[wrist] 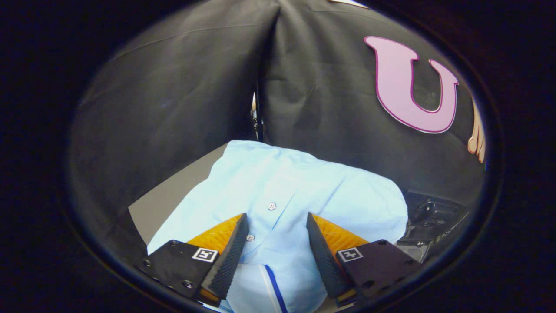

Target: Put the clothes into the washing machine and then close the washing machine lid.

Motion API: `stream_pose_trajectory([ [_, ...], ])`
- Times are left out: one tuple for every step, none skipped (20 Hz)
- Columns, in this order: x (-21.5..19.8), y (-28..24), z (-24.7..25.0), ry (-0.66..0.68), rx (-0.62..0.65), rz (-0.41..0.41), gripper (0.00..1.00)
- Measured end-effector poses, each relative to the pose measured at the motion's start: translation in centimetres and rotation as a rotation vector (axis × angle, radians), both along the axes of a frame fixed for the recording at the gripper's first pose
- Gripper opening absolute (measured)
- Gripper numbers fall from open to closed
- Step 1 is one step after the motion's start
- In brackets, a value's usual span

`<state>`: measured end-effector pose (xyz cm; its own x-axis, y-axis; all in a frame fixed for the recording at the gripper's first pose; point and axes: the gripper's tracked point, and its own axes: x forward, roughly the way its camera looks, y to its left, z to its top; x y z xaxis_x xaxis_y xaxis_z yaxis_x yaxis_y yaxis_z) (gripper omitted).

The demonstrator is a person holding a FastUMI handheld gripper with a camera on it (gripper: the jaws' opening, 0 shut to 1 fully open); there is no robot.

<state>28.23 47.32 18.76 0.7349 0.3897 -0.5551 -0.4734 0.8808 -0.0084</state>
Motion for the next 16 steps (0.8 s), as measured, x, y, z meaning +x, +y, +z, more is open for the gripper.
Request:
stream_pose_trajectory([
  [0.1, 0.3, 0.1, -0.003, 0.007, 0.011, 0.85],
  [-0.4, 0.2, 0.2, 0.007, 0.009, 0.0, 0.74],
  [-0.5, 0.3, 0.2, -0.004, -0.003, 0.005, 0.64],
  [-0.4, 0.3, 0.1, -0.007, -0.016, 0.01, 0.53],
  [-0.3, 0.4, 0.2, -0.016, -0.017, 0.015, 0.43],
  [0.0, 0.5, 0.1, -0.007, 0.018, -0.023, 0.25],
  [-0.2, 0.2, 0.0, 0.003, 0.024, -0.023, 0.08],
  [-0.3, 0.2, 0.3, 0.002, 0.023, -0.014, 0.07],
  [-0.5, 0.1, 0.5, 0.002, 0.031, -0.021, 0.07],
  [-0.4, 0.1, 0.3, -0.002, 0.031, -0.023, 0.07],
  [-0.2, 0.0, 0.6, -0.022, 0.039, -0.029, 0.07],
  [-0.1, -0.1, 0.8, -0.043, 0.042, -0.034, 0.07],
  [0.0, -0.3, 1.0, -0.06, 0.044, -0.04, 0.07],
  [0.0, -0.4, 1.1, -0.07, 0.044, -0.048, 0.07],
  [-0.1, -0.6, 1.3, -0.079, 0.051, -0.059, 0.07],
  [-0.3, -0.5, 1.0, -0.084, 0.056, -0.07, 0.07],
])
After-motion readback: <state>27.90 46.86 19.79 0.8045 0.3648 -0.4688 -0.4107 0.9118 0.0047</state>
